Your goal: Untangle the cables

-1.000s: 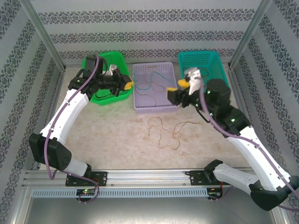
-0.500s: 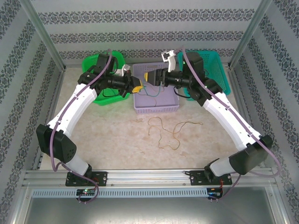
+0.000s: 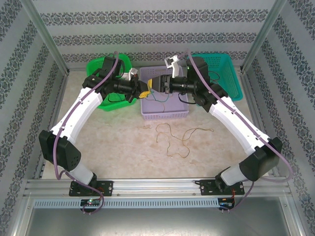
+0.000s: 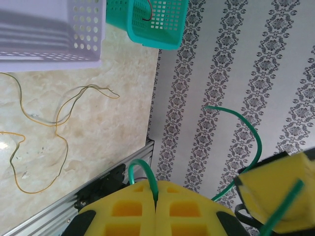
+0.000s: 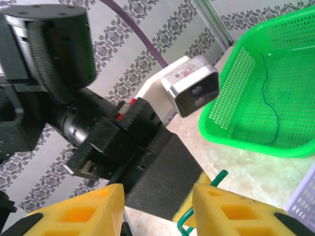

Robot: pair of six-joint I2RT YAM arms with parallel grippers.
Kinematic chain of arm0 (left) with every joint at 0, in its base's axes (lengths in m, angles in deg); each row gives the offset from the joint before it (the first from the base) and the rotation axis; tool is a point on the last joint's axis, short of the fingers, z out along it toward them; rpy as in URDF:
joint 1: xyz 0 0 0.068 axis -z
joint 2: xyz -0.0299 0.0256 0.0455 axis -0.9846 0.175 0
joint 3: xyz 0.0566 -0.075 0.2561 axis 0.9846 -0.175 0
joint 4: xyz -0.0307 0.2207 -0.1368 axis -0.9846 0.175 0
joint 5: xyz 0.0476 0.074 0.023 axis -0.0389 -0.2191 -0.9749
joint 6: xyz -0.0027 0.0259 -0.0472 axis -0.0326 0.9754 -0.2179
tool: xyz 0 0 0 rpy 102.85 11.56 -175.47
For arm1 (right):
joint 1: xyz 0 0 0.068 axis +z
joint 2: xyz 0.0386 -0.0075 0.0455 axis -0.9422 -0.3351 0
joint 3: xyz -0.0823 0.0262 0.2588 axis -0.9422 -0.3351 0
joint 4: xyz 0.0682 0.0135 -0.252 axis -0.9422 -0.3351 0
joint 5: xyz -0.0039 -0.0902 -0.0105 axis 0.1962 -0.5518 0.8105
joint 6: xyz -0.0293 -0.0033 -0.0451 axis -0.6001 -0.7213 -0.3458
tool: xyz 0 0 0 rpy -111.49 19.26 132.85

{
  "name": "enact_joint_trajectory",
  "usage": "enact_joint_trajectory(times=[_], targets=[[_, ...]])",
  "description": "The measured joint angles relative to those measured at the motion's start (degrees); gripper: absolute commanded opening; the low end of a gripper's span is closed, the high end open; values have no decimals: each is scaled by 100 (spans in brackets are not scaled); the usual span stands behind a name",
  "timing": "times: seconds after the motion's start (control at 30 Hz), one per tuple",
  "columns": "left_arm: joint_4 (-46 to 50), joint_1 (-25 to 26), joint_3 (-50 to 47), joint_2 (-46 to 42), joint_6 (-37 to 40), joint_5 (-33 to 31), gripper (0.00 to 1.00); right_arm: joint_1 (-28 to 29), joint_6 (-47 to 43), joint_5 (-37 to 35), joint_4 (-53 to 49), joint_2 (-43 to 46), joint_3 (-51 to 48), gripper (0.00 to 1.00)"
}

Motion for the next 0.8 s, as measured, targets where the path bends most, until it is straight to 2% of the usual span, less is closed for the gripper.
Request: enact_joint_trajectory(times=[0.07, 0.37, 0.5, 0.57, 0.63, 0.8], targets=[[11, 0, 4, 9, 2, 0, 0, 0, 2, -20, -7, 0, -90, 41], [28, 4, 72, 31, 0, -7, 0, 151, 195, -267, 17, -13, -175, 21], [33, 44, 98, 33, 0, -76, 0, 188, 286, -564, -7, -22, -223, 27], [33, 68, 101, 33, 0, -96, 0, 188, 286, -699, -24, -22, -227, 17], [33, 98, 101, 33, 0, -157, 0, 188, 323, -778, -31, -22, -238, 0], [50, 107, 101, 39, -2, -317, 0, 264, 409, -1054, -55, -15, -249, 0]])
